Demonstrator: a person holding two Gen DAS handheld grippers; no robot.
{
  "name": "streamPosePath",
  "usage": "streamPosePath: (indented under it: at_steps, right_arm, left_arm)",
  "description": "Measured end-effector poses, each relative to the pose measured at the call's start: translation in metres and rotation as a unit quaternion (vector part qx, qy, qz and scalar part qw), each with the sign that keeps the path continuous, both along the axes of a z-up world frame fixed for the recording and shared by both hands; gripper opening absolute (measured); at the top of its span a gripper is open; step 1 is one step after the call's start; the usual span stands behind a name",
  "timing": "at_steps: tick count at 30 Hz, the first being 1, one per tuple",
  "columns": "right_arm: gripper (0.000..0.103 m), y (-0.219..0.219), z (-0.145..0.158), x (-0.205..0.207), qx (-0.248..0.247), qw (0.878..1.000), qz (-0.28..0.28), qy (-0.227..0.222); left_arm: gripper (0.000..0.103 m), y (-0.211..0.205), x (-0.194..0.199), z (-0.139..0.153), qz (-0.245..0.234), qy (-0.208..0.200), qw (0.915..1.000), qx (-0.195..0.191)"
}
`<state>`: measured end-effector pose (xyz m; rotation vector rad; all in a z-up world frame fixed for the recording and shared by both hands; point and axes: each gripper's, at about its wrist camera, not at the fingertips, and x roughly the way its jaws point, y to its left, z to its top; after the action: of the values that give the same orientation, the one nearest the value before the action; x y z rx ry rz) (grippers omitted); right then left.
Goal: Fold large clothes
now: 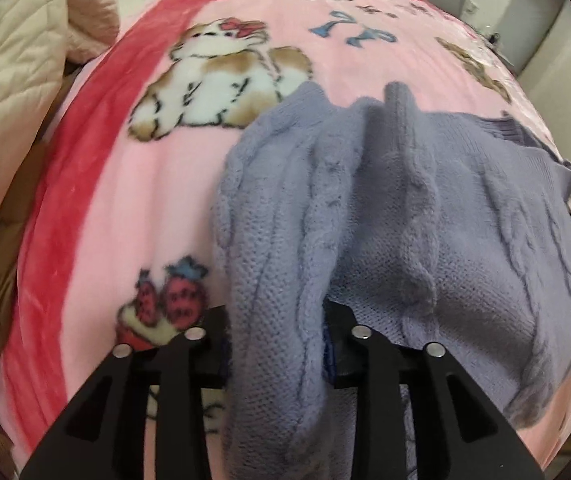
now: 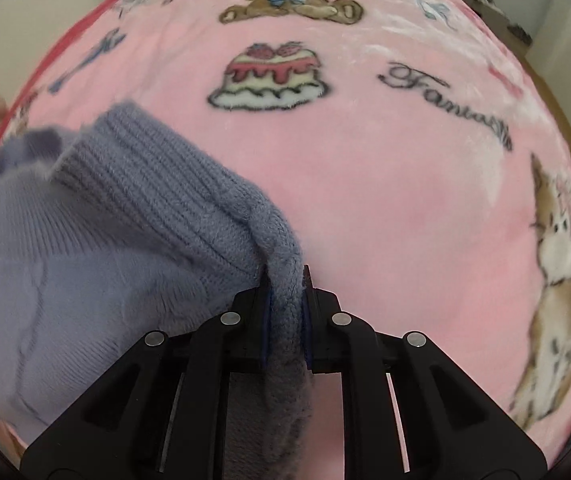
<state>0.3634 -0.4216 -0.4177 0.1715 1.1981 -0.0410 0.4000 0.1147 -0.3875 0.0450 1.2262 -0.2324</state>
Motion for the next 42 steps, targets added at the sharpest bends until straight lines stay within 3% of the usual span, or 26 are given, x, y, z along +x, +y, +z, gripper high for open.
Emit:
streamPosePath:
  at_steps: [2,4,6,8,9,10,16,19,24,33,36,38,40,42]
  right_arm:
    - [0.017,-0.006,0.010,-0.006,0.026,1.000,0.001,-0.013]
    - [0.028,-0.010,0.022,-0.010,0.049,0.999,-0.001,-0.021]
    - [0.030,-0.016,0.031,-0.017,0.077,0.997,-0.002,-0.030]
    - [0.040,-0.014,0.041,-0.026,0.090,0.995,0.003,-0.039]
    - [0.051,-0.013,0.047,-0.031,0.096,0.994,0.009,-0.047]
    - [0.064,-0.012,0.050,-0.035,0.104,0.993,0.016,-0.050]
    - [0.082,-0.007,0.042,-0.057,0.143,0.989,0.039,-0.022]
    - [0.084,-0.009,0.027,-0.066,0.146,0.989,0.028,-0.004]
    - [0.084,-0.008,0.002,-0.069,0.164,0.986,0.022,0.026]
    - [0.088,0.020,-0.011,-0.061,0.169,0.984,0.035,0.044]
    - [0.088,0.032,-0.005,-0.058,0.201,0.976,0.061,0.047]
    - [0.089,0.049,-0.004,-0.054,0.145,0.983,0.096,0.060]
    - [0.096,0.053,-0.012,-0.048,0.140,0.983,0.098,0.072]
    - [0.096,0.050,-0.023,-0.040,0.160,0.980,0.078,0.092]
  left_arm:
    - [0.046,0.004,-0.001,0.005,-0.005,-0.003,0.9999,-0.009]
    - [0.055,0.008,-0.003,0.010,-0.008,-0.012,0.9998,-0.011]
    - [0.065,0.010,-0.005,0.016,-0.016,-0.022,0.9994,-0.021]
    - [0.077,0.012,-0.008,0.022,-0.025,-0.025,0.9987,-0.038]
    - [0.082,0.012,-0.009,0.023,-0.029,-0.023,0.9983,-0.045]
    - [0.082,0.012,-0.010,0.024,-0.034,-0.020,0.9978,-0.053]
    - [0.082,0.018,-0.012,0.008,-0.045,0.029,0.9971,-0.055]
    - [0.082,0.028,-0.011,-0.005,-0.028,0.048,0.9968,-0.056]
    - [0.083,0.035,-0.007,-0.016,-0.007,0.062,0.9935,-0.096]
    - [0.088,0.010,0.000,-0.030,-0.022,0.091,0.9918,-0.087]
    - [0.080,-0.009,-0.003,-0.021,-0.063,0.106,0.9874,-0.099]
    - [0.080,-0.015,-0.002,-0.022,-0.079,0.108,0.9874,-0.084]
    - [0.086,-0.007,0.005,-0.032,-0.057,0.139,0.9823,-0.112]
    - [0.094,0.003,0.013,-0.046,-0.019,0.170,0.9737,-0.150]
